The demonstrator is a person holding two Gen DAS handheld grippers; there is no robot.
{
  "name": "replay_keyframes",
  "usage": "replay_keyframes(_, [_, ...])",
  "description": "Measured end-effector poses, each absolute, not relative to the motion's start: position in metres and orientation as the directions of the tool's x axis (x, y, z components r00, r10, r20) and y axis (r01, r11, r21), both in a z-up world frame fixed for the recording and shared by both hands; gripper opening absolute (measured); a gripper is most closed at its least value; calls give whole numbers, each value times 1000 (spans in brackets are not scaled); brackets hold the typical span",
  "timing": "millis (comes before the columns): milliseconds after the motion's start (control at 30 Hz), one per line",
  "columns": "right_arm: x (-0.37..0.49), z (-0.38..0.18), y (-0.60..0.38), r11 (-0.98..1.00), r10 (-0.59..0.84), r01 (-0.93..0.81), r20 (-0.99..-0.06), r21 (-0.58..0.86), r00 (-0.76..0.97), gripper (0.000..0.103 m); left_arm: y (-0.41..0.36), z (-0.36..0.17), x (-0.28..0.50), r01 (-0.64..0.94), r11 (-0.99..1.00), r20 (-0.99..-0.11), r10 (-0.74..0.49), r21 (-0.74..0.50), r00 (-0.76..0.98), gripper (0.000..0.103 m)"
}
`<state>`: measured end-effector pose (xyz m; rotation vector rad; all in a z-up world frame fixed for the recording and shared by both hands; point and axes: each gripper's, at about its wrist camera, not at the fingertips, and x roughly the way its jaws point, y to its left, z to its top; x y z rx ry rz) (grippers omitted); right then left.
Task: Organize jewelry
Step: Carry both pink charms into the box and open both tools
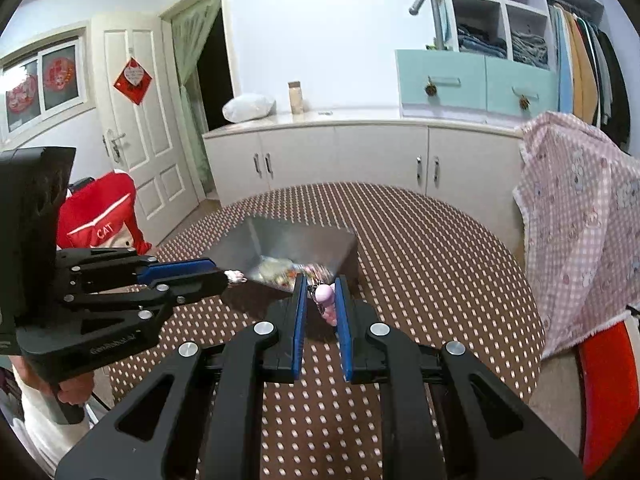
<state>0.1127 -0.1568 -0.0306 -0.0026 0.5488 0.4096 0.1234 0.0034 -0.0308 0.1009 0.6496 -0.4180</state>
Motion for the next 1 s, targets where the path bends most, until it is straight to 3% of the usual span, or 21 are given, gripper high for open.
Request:
replay_keyframes(367, [145, -25, -130, 899, 415, -426, -511, 102, 753, 13, 17, -29, 151, 375, 924, -607, -344, -81, 717, 16])
replay_keyframes(500, [158, -30, -124, 891, 432, -438, -532, 124, 728, 17, 19, -30, 153, 373, 926, -571, -340, -63, 747, 17])
replay_keyframes(567, [163, -32, -125, 895, 426, -426, -539, 134, 727, 25, 17, -30, 154, 380, 924, -569, -336, -45, 751, 23])
replay_keyframes(633, [166, -34, -128, 908, 402, -399, -543, 131, 737, 29, 19, -30, 155, 366, 930, -568, -321, -37, 758, 55])
replay_keyframes(667, [167, -35, -132, 909, 403, -391, -546, 145, 735, 31, 21, -31, 157, 354, 935, -563, -312, -36, 765, 60])
replay_keyframes(733, [167, -36, -137, 910, 406, -380, -546, 167, 733, 38, 26, -31, 160, 345, 937, -570, -313, -55, 760, 61])
replay_keyframes(1000, [159, -39, -141, 918, 387, -364, -555, 157, 737, 46, 32, -38, 162, 327, 942, -594, -305, -73, 745, 61])
